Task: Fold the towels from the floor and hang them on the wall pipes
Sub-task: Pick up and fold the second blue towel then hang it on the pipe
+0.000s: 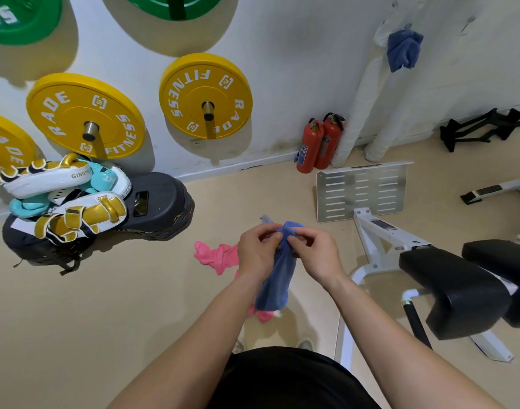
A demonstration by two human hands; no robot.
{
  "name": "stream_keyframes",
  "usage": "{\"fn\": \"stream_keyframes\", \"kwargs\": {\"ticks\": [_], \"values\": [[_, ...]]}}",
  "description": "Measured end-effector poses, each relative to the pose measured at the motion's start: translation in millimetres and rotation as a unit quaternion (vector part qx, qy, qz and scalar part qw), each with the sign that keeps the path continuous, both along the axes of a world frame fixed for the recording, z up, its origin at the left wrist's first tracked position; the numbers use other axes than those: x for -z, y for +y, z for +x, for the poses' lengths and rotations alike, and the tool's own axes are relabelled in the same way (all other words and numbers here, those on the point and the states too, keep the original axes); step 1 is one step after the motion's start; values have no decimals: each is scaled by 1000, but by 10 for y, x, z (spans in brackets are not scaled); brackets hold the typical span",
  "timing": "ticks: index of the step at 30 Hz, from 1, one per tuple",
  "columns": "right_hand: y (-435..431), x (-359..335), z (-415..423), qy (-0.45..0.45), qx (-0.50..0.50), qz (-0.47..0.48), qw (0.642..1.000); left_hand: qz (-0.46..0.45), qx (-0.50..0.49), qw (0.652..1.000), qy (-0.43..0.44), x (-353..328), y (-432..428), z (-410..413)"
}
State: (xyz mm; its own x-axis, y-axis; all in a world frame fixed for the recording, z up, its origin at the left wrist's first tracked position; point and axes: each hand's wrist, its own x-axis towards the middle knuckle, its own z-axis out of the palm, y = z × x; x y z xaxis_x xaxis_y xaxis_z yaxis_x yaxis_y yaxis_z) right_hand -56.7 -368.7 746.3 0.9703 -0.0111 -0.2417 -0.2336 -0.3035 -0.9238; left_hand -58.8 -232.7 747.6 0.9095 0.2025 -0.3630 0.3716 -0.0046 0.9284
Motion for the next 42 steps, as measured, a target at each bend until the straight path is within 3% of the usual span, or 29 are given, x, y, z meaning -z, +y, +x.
{"fn": "stream_keyframes", "kwargs": {"ticks": [7, 14, 21, 26, 30, 32, 36, 42], "values": [[117, -114, 37, -22, 18, -48, 998, 1, -35, 999, -25, -44, 19, 29], [112, -137, 81, -26, -88, -24, 996, 6, 24, 999, -33, -79, 168, 99], [159, -131, 54, -25, -150, -21, 988, 104, 28, 992, -62, -67, 300, 175], [48, -74, 58, -82, -28, -177, 980, 124, 37, 988, -81, -92, 414, 130], [-25, 69, 7, -39, -122, -237, 963, 122, 51, 987, -93, -159, 490, 108], [6, 170, -24, -32, -149, -241, 959, 116, 53, 987, -100, -198, 530, 106], [23, 226, -40, -66, -87, -239, 965, 134, 41, 984, -108, -226, 663, 106], [-62, -103, 115, -95, -75, -193, 974, 245, 12, 965, -93, -85, 903, 179]]}}
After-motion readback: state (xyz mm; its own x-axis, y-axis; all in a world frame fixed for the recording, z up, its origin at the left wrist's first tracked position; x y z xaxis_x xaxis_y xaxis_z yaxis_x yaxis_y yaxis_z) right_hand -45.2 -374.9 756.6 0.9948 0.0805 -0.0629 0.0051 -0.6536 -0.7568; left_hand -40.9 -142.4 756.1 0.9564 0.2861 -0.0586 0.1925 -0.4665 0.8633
